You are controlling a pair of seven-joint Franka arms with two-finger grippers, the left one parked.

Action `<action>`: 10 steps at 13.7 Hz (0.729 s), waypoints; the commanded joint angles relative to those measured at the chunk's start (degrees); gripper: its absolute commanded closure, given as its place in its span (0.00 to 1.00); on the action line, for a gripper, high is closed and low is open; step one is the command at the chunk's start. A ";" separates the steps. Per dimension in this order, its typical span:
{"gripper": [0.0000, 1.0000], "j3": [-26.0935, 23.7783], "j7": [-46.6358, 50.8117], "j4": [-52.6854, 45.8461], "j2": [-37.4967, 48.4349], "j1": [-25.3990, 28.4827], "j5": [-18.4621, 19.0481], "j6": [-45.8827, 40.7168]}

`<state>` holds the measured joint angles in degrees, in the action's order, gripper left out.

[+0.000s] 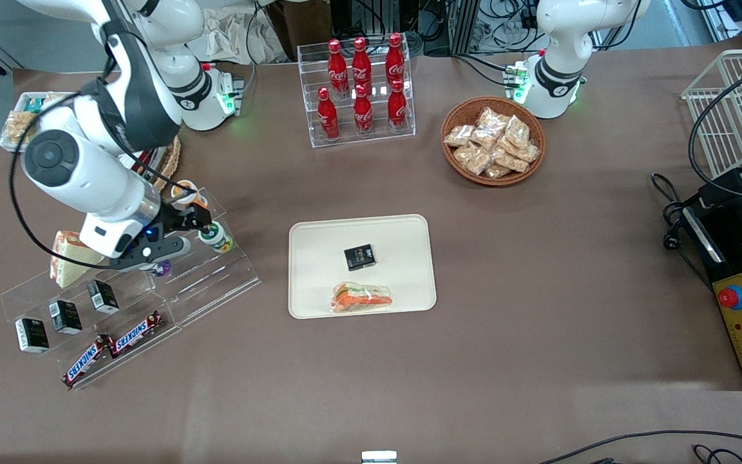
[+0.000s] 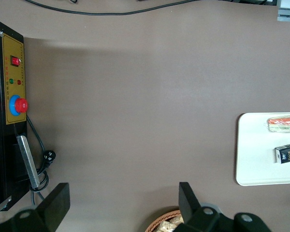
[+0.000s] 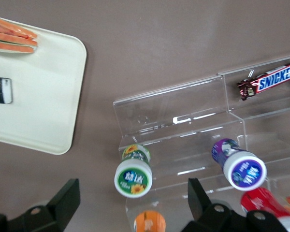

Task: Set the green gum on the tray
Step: 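Lower the right gripper around the green gum bottle and close it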

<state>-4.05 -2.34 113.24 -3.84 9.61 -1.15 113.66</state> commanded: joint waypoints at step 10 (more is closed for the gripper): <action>0.01 0.10 -0.91 21.83 2.52 -0.03 -1.05 22.91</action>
<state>-4.05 -2.35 131.24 -3.61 9.60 -1.15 133.37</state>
